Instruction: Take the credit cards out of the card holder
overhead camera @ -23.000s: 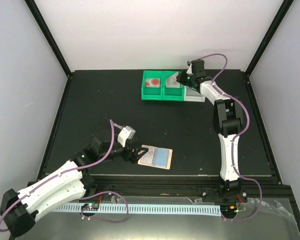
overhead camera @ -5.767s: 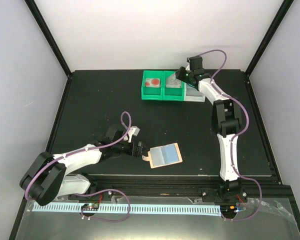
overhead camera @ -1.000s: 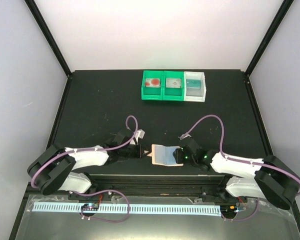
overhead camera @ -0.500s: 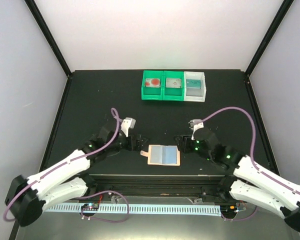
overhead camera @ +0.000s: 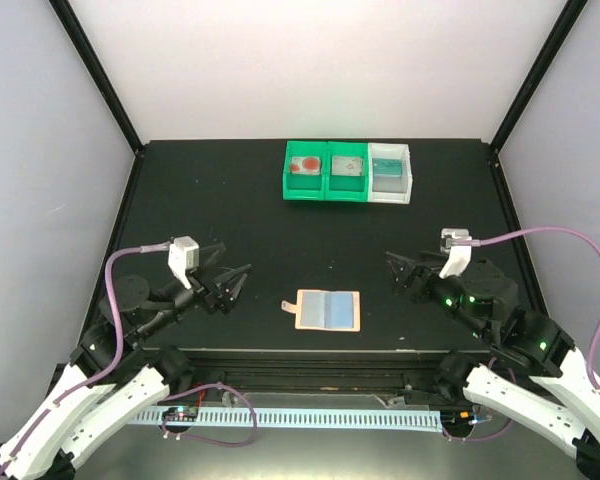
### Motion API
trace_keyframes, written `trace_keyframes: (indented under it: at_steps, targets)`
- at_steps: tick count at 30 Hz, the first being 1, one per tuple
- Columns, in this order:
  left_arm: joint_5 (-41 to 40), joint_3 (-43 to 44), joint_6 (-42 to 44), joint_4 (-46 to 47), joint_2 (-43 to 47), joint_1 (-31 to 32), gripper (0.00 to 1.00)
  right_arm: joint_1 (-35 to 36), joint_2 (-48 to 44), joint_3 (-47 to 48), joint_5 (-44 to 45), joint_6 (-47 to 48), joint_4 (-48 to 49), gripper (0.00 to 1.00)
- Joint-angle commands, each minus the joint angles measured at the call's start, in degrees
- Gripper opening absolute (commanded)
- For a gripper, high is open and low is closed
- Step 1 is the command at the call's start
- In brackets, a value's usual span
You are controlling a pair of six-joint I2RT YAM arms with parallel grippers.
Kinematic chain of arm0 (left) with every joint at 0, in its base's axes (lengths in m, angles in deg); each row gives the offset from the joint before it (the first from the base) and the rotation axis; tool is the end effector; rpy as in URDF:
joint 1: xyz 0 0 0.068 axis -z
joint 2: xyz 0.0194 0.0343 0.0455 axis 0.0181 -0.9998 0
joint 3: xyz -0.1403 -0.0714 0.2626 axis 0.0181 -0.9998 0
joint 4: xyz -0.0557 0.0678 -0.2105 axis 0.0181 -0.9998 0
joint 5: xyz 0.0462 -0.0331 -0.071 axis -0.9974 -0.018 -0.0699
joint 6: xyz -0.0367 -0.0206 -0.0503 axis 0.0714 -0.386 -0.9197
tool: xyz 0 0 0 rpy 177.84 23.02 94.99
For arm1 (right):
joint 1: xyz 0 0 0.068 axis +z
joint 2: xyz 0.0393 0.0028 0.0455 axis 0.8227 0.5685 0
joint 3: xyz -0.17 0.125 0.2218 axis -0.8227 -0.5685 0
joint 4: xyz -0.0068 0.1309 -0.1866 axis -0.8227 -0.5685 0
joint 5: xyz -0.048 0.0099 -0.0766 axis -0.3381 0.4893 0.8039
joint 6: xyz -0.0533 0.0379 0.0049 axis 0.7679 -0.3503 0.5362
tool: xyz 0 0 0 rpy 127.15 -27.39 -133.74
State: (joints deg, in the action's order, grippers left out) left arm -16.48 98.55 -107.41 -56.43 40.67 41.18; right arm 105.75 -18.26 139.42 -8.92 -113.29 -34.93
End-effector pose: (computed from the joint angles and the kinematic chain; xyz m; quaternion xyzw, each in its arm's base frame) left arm 0.0310 -0.0336 0.3373 0.1479 0.7113 -0.3912 0.5649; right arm 0.0436 0.0296 0.3481 -0.0017 0.8183 0.3086 0.4849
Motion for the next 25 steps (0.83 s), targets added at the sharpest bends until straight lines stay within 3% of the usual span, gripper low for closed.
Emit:
trace_keyframes:
  at_steps: [1, 10, 25]
  targets:
    - [-1.89, 3.18, 3.18, -7.27, 0.46, -0.32, 0.99, 0.28, -1.53, 1.64, 1.53, 1.17, -3.36, 1.0]
    - [1.91, 1.98, 2.15, -6.27, -0.63, -0.32, 0.99, 0.32, -3.61, -1.94, 0.46, 0.0, -0.84, 1.0]
    - [1.02, 0.06, 0.87, -4.05, -0.07, -0.3, 0.99, 0.26, -4.54, -3.47, -0.56, -0.43, 1.0, 1.0]
